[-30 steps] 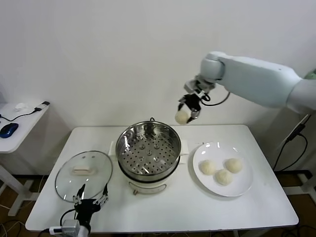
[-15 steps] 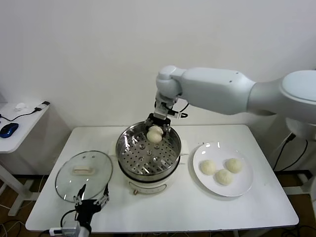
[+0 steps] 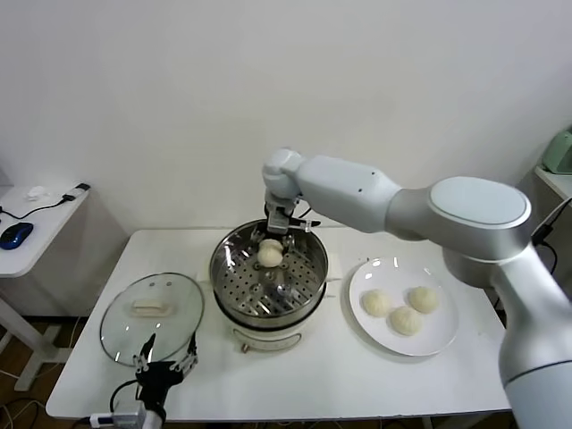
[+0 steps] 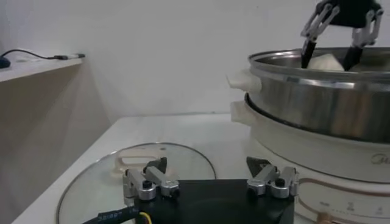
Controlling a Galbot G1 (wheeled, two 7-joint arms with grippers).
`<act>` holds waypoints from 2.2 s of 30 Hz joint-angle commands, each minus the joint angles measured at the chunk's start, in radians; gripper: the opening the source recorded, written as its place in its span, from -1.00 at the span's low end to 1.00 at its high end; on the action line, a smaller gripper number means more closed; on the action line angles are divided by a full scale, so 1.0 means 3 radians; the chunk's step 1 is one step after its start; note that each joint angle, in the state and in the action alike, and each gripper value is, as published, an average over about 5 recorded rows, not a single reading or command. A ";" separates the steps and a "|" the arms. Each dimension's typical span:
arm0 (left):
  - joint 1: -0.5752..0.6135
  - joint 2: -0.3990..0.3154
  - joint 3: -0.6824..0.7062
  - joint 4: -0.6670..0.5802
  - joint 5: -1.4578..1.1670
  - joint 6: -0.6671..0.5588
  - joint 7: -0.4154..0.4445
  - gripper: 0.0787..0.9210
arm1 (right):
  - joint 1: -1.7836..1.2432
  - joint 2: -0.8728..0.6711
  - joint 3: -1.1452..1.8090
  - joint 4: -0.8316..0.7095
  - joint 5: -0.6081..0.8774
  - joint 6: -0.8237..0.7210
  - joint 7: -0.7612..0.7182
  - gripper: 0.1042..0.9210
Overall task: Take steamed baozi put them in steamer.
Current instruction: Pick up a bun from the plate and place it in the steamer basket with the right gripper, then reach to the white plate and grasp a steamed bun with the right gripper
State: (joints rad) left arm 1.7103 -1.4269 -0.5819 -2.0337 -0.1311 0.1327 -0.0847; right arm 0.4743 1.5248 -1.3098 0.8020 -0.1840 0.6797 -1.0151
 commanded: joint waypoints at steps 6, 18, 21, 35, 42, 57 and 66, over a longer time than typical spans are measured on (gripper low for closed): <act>0.0002 0.0002 0.0013 0.0010 -0.0004 -0.0005 -0.0006 0.77 | -0.0178 0.0262 0.0087 -0.0546 -0.0086 0.0273 -0.0023 0.52; 0.0043 -0.0011 0.0031 -0.0023 0.0010 -0.0008 -0.0003 0.77 | 0.0420 -0.0187 -0.0193 0.0103 0.0957 0.0132 -0.0258 0.76; 0.0059 -0.0012 0.0032 -0.0040 0.0016 -0.0010 -0.0001 0.77 | 0.0815 -0.0533 -0.0426 0.0462 0.1516 -0.0105 -0.0337 0.76; 0.0013 -0.0006 0.0041 -0.0048 -0.0002 -0.0008 -0.0003 0.77 | 0.2029 -0.2670 -0.2350 0.2199 0.2708 -0.2647 0.0248 0.76; -0.0016 -0.0022 0.0034 -0.0017 -0.0003 -0.0004 -0.0003 0.77 | 0.1351 -0.2954 -0.2108 0.2609 0.2902 -0.3287 0.0698 0.76; 0.0043 -0.0076 -0.0001 -0.0008 0.0013 -0.0004 -0.0034 0.77 | -0.0157 -0.2370 -0.1024 0.1506 0.2608 -0.3438 0.0898 0.76; 0.0051 -0.0076 -0.0009 0.0011 0.0010 -0.0023 -0.0056 0.77 | -0.0404 -0.2138 -0.0813 0.1203 0.2466 -0.3400 0.0902 0.76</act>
State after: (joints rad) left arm 1.7254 -1.4494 -0.5840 -2.0313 -0.1280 0.1256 -0.1002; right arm 0.4778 0.8407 -1.6318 1.2529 0.5750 -0.2990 -0.7648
